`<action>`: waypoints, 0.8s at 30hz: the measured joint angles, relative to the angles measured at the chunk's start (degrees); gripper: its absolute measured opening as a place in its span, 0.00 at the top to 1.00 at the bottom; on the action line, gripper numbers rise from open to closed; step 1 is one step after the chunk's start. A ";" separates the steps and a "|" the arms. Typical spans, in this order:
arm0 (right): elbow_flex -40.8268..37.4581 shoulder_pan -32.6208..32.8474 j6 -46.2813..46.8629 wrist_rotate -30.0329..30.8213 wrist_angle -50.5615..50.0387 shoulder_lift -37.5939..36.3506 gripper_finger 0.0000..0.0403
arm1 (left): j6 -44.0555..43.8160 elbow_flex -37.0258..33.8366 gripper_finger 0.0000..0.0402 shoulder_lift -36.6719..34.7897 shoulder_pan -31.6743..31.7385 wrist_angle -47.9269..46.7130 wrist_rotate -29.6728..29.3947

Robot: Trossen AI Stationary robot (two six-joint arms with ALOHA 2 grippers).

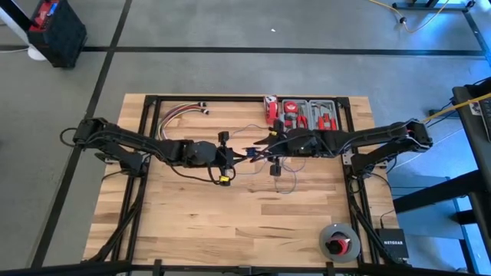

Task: Coil cords
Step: Coil the blue wire on the black spool

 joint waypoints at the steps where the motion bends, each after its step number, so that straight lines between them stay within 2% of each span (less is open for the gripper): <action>1: 0.02 0.00 -0.03 -0.30 -0.05 0.00 0.70 | 0.12 0.00 1.00 0.00 0.02 -0.06 0.10; 6: 0.02 -0.07 -0.04 -2.35 -0.28 0.57 0.75 | 0.12 0.00 1.00 0.00 0.02 -0.49 0.27; 12: 0.02 -0.02 -0.62 -2.42 -0.59 1.22 0.97 | -0.20 -0.02 1.00 0.00 -0.11 -1.54 0.39; 19: 0.02 0.00 -1.59 -1.52 -0.71 1.28 0.98 | -3.66 -0.02 0.98 0.00 -0.42 -2.38 0.26; 24: 0.44 0.20 -1.75 0.61 -3.32 -0.41 0.99 | -8.19 0.09 0.86 -0.09 -1.05 -4.30 -0.19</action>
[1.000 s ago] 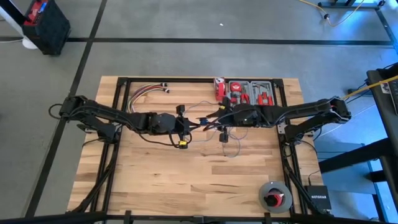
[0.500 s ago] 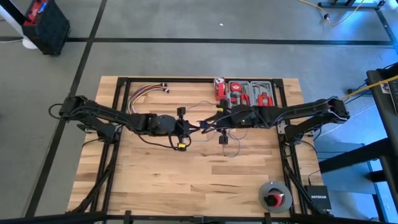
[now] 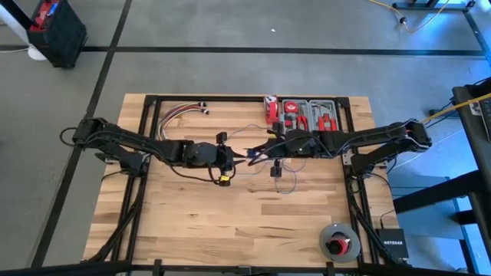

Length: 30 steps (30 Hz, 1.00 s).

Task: Coil cords
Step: Coil the blue wire on the black spool

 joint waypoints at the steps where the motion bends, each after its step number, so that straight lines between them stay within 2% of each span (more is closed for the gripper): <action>1: 0.29 0.33 -0.06 1.26 -0.31 -0.75 0.99 | -0.39 0.02 0.83 0.00 -0.27 -1.57 0.29; 6: 0.16 1.90 -1.08 9.35 -1.35 -5.84 0.99 | -2.32 -0.09 0.71 -0.13 -0.71 -4.80 0.93; 9: -3.14 2.13 -1.38 12.17 3.96 -8.48 0.99 | -1.43 -0.09 0.69 -0.13 -0.27 -4.47 0.54; 13: -12.27 0.55 -3.22 12.42 22.01 -10.19 0.99 | -0.74 -0.09 0.68 -0.13 0.93 -2.93 0.55; 17: -20.24 -1.78 -4.35 10.07 42.96 -9.08 0.99 | -0.04 -0.07 0.68 1.20 2.54 1.44 0.47; 20: -23.17 -2.22 -5.72 9.89 52.44 -7.67 0.99 | 1.67 -0.07 0.68 4.36 3.69 6.89 0.33; 23: -23.56 -2.10 -7.62 9.54 55.76 -6.44 0.99 | 3.94 -0.07 0.68 8.23 4.58 13.51 0.19; 30: -23.53 -2.11 -10.56 8.87 56.75 -5.71 1.00 | 5.89 -0.01 0.68 17.87 6.84 28.04 -0.23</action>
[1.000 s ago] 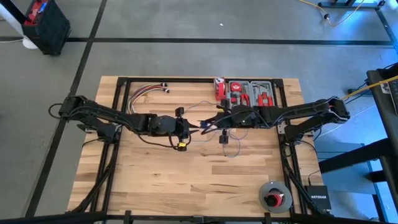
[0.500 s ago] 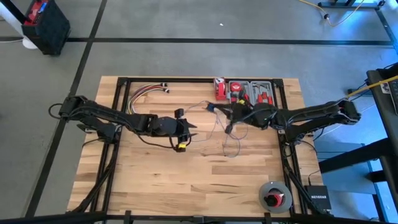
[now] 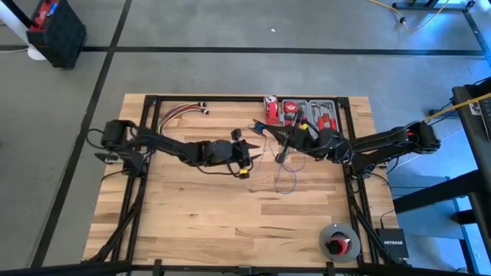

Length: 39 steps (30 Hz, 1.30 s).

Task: Coil cords
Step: Coil the blue wire on the black spool

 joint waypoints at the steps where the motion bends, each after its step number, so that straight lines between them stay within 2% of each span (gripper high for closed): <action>1: 0.03 0.01 -0.29 -0.25 0.06 0.00 1.00 | 0.69 0.33 0.68 1.04 0.17 1.11 -0.01; 7: 0.03 0.01 -0.81 -2.06 -1.59 0.00 0.99 | 1.31 2.82 0.68 5.75 0.67 3.11 0.05; 12: 0.40 0.01 -0.82 -3.49 -1.92 0.00 0.99 | 2.32 2.82 0.69 5.76 0.24 2.10 -1.59; 26: 1.28 0.06 0.11 -4.46 -3.64 0.00 0.99 | 2.83 2.82 0.84 5.78 0.91 2.49 0.32; 34: 1.28 0.06 0.61 -5.48 -3.88 0.00 0.99 | 4.21 2.82 0.99 5.78 2.26 1.05 0.89; 39: 1.29 0.06 0.69 -5.51 -4.57 -0.03 0.99 | 4.19 2.76 0.99 2.73 2.57 -7.42 -4.73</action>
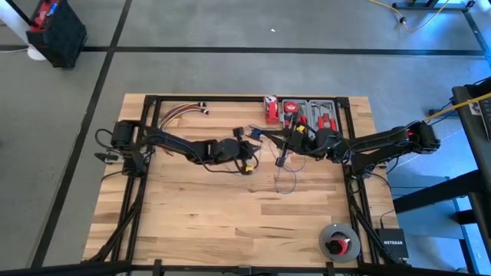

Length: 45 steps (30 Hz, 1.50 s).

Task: Coil cords
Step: Coil the blue wire on the black spool

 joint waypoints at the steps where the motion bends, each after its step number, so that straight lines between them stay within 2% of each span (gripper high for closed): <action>1: 0.00 0.00 0.01 -0.03 -0.28 -0.10 0.99 | -0.03 0.00 0.99 -1.71 -0.03 -2.53 -1.89; 4: 0.03 0.00 0.04 -0.43 -1.17 -0.22 0.99 | -1.54 0.02 0.99 -8.12 -0.03 -12.19 -5.19; 8: 0.05 0.02 0.25 -0.45 -3.29 -0.21 0.99 | -5.90 0.02 1.00 -17.01 0.06 -25.07 -5.44; 13: 0.05 0.00 0.18 -0.45 -4.01 -0.21 0.99 | -8.75 0.02 1.00 -26.39 0.14 -31.21 -5.51; 20: 0.05 0.00 0.02 -2.37 -4.25 -0.21 0.99 | -9.20 0.04 1.00 -33.58 0.60 -31.71 -5.45; 32: 0.05 -0.03 -0.12 -4.21 -6.31 -0.21 0.99 | -10.66 0.07 1.00 -34.89 0.66 -24.90 -5.30; 39: 0.05 -0.07 -2.29 3.65 -7.81 1.25 0.99 | -12.94 0.26 0.99 -34.80 -2.79 -16.33 -2.06; 45: 0.07 -0.04 -4.98 12.62 -6.83 3.51 0.99 | -13.54 0.26 1.00 -32.11 -6.01 -11.67 -2.09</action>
